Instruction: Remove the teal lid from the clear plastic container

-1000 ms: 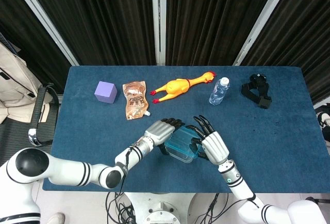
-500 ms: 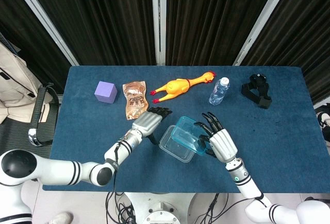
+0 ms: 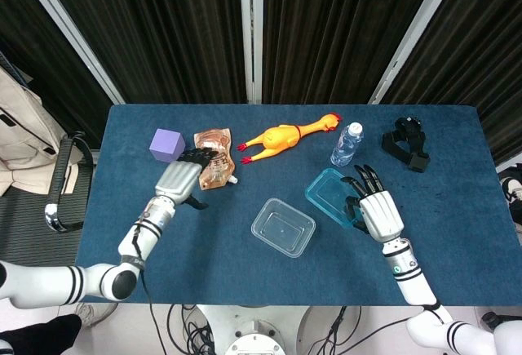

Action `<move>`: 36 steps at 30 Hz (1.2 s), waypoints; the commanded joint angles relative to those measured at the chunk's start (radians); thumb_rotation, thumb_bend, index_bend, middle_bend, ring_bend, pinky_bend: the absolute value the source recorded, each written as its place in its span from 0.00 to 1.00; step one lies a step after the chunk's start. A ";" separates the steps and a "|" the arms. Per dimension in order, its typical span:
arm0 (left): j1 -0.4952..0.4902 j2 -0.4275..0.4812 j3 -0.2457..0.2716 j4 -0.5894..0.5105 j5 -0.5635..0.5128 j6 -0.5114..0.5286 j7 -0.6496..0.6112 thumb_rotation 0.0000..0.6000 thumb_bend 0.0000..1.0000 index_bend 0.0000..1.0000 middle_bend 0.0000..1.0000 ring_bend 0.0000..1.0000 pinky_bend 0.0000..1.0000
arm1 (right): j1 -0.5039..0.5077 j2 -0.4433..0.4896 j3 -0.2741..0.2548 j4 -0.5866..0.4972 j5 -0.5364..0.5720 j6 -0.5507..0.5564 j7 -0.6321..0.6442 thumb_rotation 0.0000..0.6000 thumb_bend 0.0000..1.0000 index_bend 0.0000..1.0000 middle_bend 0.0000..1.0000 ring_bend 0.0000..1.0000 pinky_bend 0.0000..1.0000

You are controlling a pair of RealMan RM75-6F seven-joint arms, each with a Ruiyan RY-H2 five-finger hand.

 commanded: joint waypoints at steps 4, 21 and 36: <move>0.138 0.056 0.048 0.002 0.107 0.099 -0.072 1.00 0.01 0.01 0.00 0.00 0.07 | 0.001 0.042 0.014 -0.049 0.077 -0.103 -0.081 1.00 0.39 0.54 0.12 0.00 0.00; 0.406 0.134 0.071 0.051 0.246 0.232 -0.214 1.00 0.01 0.02 0.00 0.00 0.06 | -0.057 0.159 -0.015 -0.211 0.097 -0.110 -0.121 1.00 0.09 0.00 0.00 0.00 0.00; 0.576 0.223 0.082 0.039 0.393 0.323 -0.293 1.00 0.01 0.04 0.00 0.00 0.05 | -0.145 0.371 -0.082 -0.419 0.041 -0.041 -0.089 1.00 0.05 0.00 0.00 0.00 0.00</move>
